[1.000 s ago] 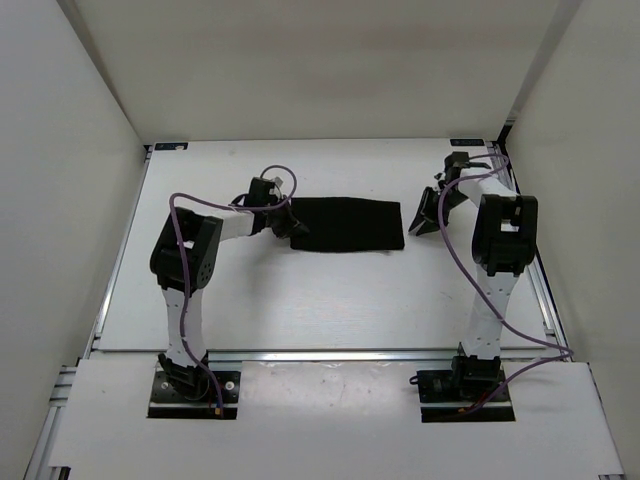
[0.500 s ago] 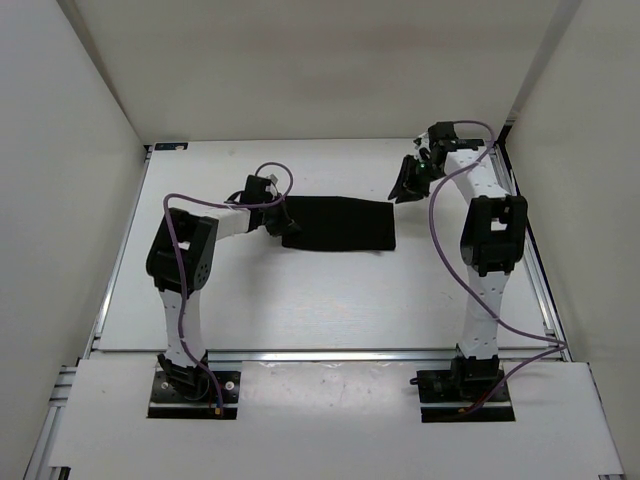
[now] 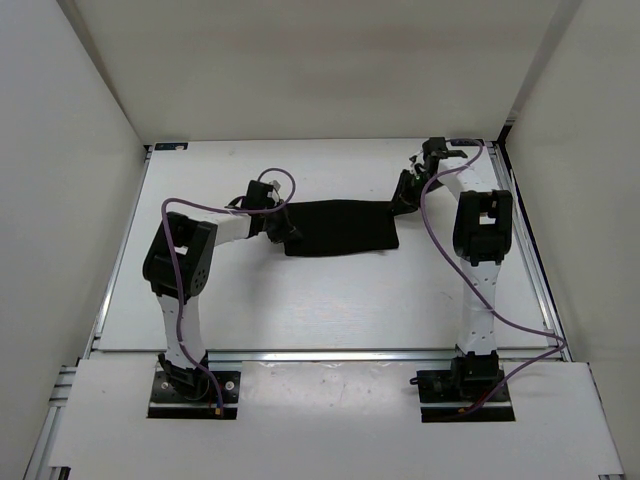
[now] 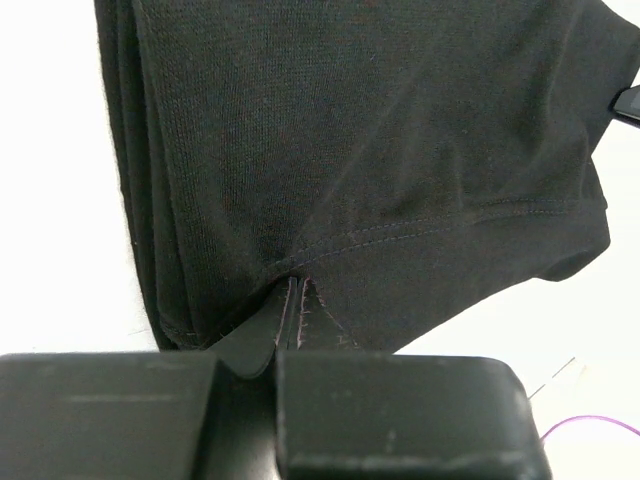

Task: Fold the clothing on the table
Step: Fold the skirt

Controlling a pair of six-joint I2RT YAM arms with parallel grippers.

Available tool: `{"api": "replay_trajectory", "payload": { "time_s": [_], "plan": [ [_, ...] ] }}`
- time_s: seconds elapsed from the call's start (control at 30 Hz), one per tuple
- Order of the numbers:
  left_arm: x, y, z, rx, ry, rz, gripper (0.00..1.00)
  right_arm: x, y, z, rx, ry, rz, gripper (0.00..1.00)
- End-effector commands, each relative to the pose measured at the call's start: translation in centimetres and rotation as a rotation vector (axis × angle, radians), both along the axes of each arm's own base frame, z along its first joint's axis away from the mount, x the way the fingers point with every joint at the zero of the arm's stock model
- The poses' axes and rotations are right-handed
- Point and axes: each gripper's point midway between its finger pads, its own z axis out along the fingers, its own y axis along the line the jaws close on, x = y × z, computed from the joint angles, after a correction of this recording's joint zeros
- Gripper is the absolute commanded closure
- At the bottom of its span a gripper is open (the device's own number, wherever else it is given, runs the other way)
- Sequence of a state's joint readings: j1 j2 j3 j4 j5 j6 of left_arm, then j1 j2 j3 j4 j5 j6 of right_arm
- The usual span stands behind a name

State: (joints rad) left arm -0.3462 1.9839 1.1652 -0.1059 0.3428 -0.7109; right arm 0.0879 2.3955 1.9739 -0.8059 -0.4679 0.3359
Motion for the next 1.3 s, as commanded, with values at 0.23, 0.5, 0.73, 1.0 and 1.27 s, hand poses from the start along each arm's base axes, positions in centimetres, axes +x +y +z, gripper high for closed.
{"api": "replay_trajectory", "payload": {
  "time_s": [0.23,0.5,0.73,1.0,1.27],
  "plan": [
    [-2.1,0.5,-0.5,0.047,0.039,-0.009,1.0,1.6,0.1,1.5,0.052,-0.042,-0.026,0.73],
    [-2.8,0.6,-0.9,0.052,0.055,-0.013,1.0,1.6,1.1,1.4,0.124,-0.031,-0.015,0.75],
    [-2.9,1.1,-0.9,0.059,0.055,0.001,1.0,1.7,0.9,0.4,0.144,-0.017,-0.017,0.88],
    [-3.6,1.6,-1.3,0.075,0.063,0.001,1.0,3.1,0.1,1.8,0.149,-0.076,-0.027,0.99],
    [-4.5,2.3,-1.7,0.084,0.083,0.01,1.0,4.9,-1.8,4.0,0.173,-0.146,-0.078,1.0]
  ]
}}
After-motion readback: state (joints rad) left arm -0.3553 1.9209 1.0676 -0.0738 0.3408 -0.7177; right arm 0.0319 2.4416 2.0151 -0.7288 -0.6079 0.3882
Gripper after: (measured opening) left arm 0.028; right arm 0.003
